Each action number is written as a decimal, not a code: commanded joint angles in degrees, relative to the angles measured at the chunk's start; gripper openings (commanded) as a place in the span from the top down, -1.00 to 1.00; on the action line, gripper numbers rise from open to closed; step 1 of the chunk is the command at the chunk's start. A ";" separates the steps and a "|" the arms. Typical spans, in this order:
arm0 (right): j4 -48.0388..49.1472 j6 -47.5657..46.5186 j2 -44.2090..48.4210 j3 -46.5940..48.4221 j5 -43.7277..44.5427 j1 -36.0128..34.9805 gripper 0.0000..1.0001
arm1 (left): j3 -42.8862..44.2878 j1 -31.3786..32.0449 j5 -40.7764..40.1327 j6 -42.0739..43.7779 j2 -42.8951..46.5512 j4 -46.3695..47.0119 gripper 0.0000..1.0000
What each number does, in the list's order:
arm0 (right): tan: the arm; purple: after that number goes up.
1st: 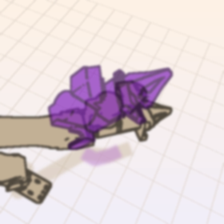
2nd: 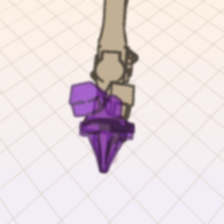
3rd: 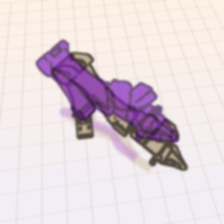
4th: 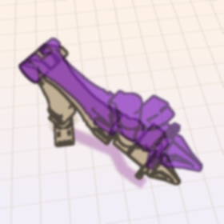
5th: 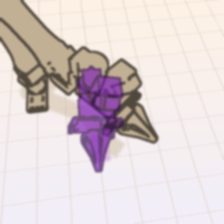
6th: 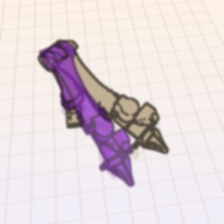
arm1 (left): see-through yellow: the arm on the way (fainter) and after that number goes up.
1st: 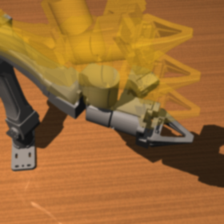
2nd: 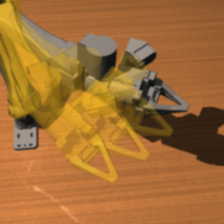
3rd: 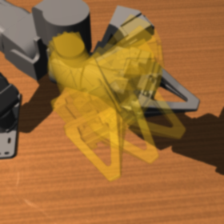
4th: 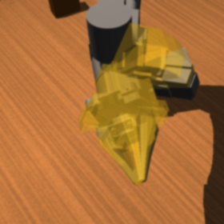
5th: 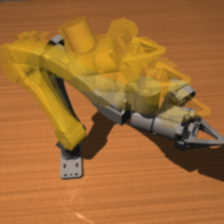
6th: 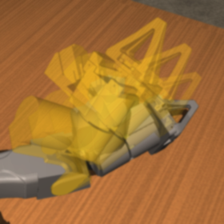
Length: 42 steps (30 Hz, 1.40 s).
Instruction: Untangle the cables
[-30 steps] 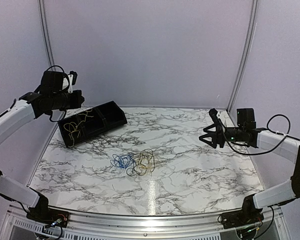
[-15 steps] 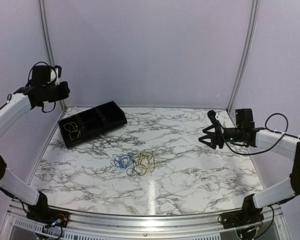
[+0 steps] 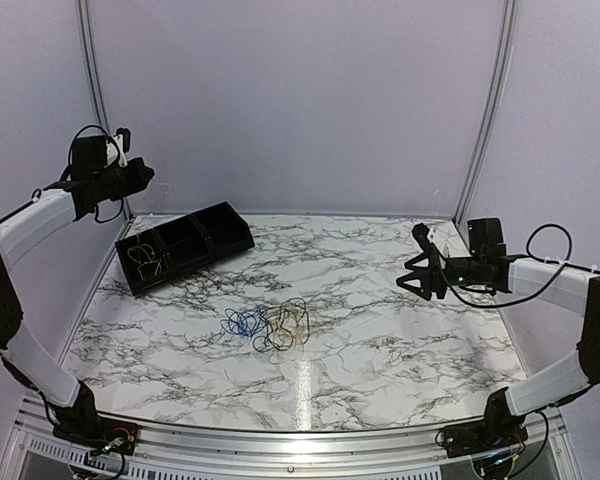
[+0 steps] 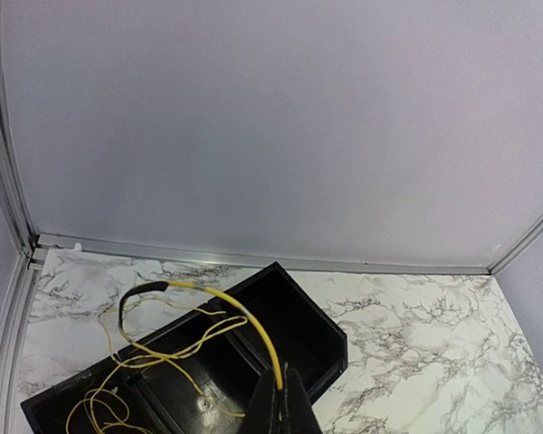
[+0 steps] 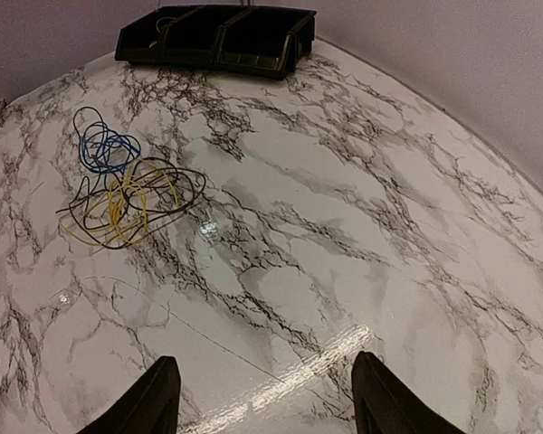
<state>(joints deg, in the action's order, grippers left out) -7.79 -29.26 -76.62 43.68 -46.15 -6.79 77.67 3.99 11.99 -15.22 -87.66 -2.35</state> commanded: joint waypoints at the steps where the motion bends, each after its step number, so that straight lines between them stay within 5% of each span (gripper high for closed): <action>1: -1.21 -1.45 -0.89 2.60 0.53 0.28 -0.29 | -3.78 -1.05 3.78 -2.22 -0.23 5.04 1.00; 16: -3.91 -3.58 -2.22 4.07 0.14 0.20 -0.29 | -23.78 -2.49 -0.19 -0.08 14.46 0.54 1.00; 24: -4.33 -3.71 -1.70 4.05 0.52 0.28 -0.28 | -25.53 -2.58 -7.05 1.04 16.01 -2.85 1.00; 30: -4.38 -4.01 -1.08 4.02 0.80 0.25 -0.28 | -21.42 -2.76 -11.63 3.55 10.27 -5.77 1.00; 42: -4.95 -4.82 -0.37 3.85 1.91 0.28 -0.28 | -11.58 -2.78 -6.42 5.05 -7.76 -6.62 1.00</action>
<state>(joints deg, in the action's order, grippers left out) -11.66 -33.12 -78.11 45.21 -45.04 -6.79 63.22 1.45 4.27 -11.33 -91.59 -7.16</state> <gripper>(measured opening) 0.642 0.016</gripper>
